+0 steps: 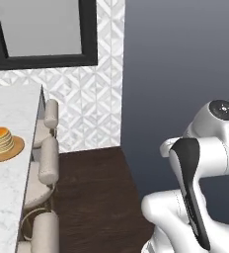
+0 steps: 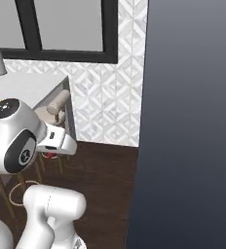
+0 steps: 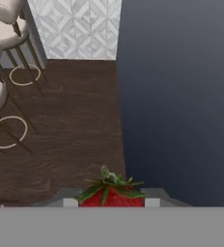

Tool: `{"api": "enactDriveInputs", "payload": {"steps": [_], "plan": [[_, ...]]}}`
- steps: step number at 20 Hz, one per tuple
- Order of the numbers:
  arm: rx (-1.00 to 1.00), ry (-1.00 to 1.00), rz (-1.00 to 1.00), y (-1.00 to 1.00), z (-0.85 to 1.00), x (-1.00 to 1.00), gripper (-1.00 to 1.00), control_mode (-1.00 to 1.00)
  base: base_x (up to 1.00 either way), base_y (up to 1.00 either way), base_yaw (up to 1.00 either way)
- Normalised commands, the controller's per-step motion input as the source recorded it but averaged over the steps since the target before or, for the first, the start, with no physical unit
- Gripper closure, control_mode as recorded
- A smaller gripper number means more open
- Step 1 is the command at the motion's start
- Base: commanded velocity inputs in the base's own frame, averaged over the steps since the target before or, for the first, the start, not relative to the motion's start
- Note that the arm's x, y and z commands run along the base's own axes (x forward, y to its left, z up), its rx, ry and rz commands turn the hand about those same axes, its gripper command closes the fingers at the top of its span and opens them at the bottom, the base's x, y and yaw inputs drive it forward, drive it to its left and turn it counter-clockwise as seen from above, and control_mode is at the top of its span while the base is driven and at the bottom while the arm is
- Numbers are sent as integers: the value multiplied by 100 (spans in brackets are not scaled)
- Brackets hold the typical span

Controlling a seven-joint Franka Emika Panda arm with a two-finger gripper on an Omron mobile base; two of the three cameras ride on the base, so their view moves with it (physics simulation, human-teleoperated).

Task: Take the strawberry from the fridge and place it on top of the pancake, located on the dining counter.

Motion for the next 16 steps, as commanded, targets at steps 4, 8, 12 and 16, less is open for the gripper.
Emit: {"api": "enactDriveInputs", "payload": {"steps": [4,8,12,16], "plan": [[0,0,0,0,0,0,100,100,100,-47,52],[0,0,0,0,0,0,100,100,100,-41,63],[0,0,0,0,0,0,100,100,99,-31,74],[0,0,0,0,0,0,100,100,79,-28,85]]}}
